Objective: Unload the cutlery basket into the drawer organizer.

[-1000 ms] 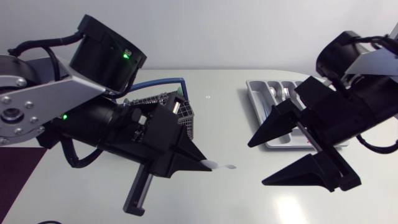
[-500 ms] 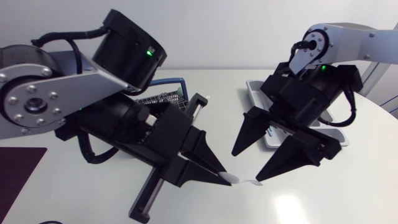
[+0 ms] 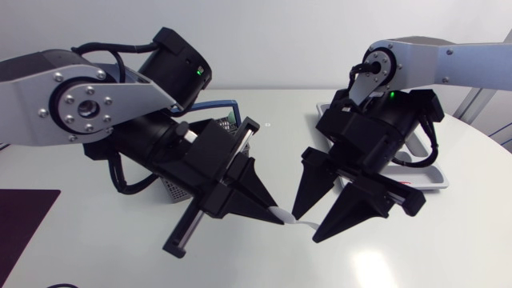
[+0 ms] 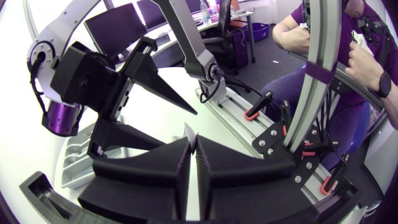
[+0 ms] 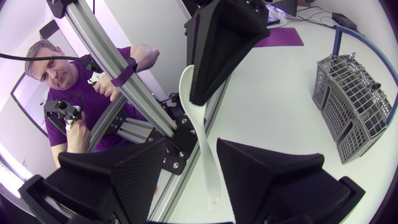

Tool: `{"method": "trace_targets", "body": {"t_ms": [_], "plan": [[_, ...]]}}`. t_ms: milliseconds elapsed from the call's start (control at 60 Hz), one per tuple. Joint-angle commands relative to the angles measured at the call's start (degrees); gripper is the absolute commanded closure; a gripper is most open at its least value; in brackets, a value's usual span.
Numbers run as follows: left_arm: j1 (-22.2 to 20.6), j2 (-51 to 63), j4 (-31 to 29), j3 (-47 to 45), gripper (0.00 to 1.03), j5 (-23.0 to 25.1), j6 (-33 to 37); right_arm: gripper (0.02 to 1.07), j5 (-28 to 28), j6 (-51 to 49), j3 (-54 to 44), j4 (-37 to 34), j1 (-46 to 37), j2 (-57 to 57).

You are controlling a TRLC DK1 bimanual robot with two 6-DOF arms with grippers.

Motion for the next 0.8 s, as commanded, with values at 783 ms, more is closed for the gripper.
{"method": "trace_targets", "body": {"t_ms": [783], "plan": [[-1.3, 1.9, -4.1, 2.3, 1.0, 1.5, 4.2, 0.8, -1.6, -3.7, -4.4, -2.8, 2.9, -1.8]]}}
